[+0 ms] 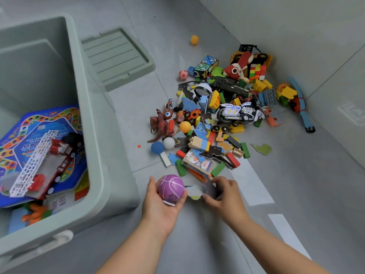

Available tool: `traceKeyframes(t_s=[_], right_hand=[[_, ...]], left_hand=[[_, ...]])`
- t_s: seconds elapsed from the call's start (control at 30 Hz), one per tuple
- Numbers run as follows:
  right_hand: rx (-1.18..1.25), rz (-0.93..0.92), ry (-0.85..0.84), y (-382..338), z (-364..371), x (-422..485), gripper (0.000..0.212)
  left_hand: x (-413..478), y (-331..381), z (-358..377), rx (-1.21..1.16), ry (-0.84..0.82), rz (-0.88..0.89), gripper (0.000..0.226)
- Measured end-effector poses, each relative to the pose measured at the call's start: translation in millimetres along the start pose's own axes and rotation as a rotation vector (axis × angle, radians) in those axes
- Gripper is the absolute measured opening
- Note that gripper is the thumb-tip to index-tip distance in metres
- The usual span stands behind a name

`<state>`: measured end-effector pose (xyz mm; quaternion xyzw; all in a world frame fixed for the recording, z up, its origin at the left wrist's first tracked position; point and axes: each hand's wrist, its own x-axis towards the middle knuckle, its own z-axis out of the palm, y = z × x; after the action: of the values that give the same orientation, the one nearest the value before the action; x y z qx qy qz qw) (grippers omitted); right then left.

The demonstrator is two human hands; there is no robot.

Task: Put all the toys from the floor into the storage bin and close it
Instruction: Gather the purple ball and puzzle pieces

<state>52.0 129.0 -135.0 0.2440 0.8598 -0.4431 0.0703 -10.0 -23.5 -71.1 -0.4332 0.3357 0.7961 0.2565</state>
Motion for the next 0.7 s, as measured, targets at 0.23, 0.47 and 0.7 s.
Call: traceKeyframes(t_s=[0.23,0.47,0.7], right_hand=[[0.292,-0.290,0.131,-62.5,-38.7,-23.5,0.048],[-0.099,-0.583,-0.036,-84.1,-33.5,-38.5,0.066],[-0.432,-0.252,-0.165,-21.3,-19.5,-18.7,0.061]], left_hand=[[-7.8,-4.3,20.7,0.050,-0.139,-0.005,0.056],[-19.4,1.8,27.6,0.052,-0.283,-0.087,0.070],[-19.9,5.0,29.6,-0.019,-0.199,-0.011,0.060]])
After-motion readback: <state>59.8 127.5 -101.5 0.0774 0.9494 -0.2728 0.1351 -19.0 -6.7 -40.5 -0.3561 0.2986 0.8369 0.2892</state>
